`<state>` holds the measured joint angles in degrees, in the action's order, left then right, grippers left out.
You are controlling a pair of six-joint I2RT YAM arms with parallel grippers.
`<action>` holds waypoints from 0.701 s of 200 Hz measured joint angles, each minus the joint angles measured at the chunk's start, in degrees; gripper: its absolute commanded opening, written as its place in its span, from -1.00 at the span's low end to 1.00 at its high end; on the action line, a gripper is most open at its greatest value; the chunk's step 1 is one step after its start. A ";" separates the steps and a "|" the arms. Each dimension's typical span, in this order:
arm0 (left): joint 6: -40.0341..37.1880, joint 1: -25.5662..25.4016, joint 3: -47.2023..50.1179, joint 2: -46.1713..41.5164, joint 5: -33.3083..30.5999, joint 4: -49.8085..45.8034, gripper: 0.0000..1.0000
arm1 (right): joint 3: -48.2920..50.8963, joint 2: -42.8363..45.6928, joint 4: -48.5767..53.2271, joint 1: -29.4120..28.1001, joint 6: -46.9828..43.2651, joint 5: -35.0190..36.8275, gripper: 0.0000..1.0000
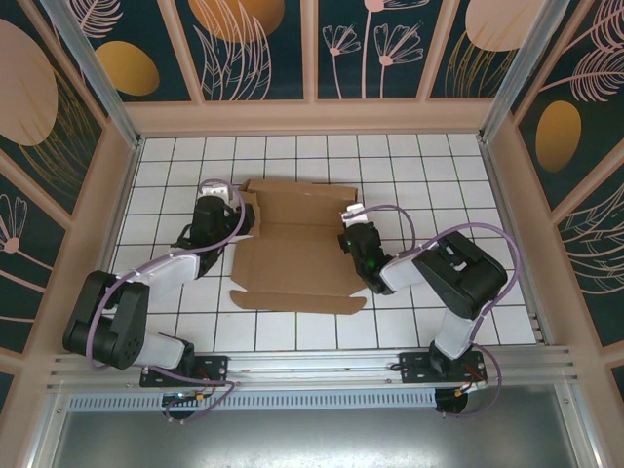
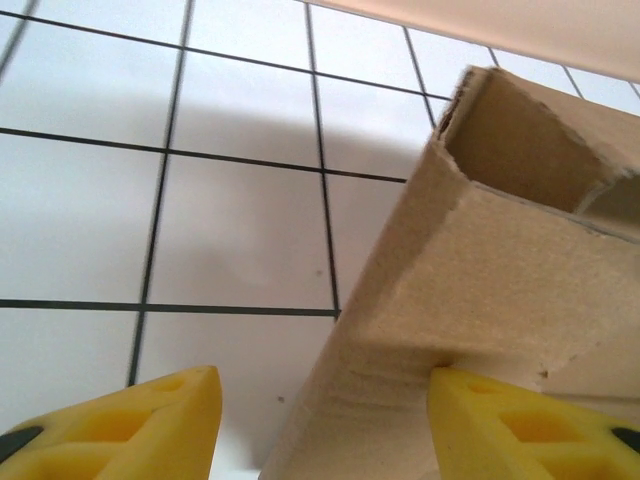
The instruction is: Fold the paper box
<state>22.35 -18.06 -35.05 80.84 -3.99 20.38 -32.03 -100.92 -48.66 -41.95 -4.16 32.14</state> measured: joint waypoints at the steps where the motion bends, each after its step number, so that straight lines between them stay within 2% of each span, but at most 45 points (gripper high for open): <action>1: -0.02 -0.07 0.09 -0.07 -0.28 0.02 0.08 | 0.04 0.00 -0.04 -0.04 -0.02 0.04 -0.71; 36: 0.55 -2.27 1.99 -0.98 -7.17 0.68 0.07 | 1.16 -0.13 -4.26 -1.84 -2.01 4.28 -0.71; 63: 1.57 -4.33 3.45 -0.98 -9.62 1.40 0.09 | 2.56 -0.59 -7.87 -3.21 -3.91 6.95 -0.68; 140: 2.32 -4.66 7.63 -2.58 -6.97 6.88 -0.07 | 2.80 -2.36 -11.28 -4.46 -6.88 9.97 -0.67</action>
<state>24.67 -22.72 -27.42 78.26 -10.96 27.27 -29.23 -103.28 -59.94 -46.41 -11.05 42.11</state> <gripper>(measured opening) 0.483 0.173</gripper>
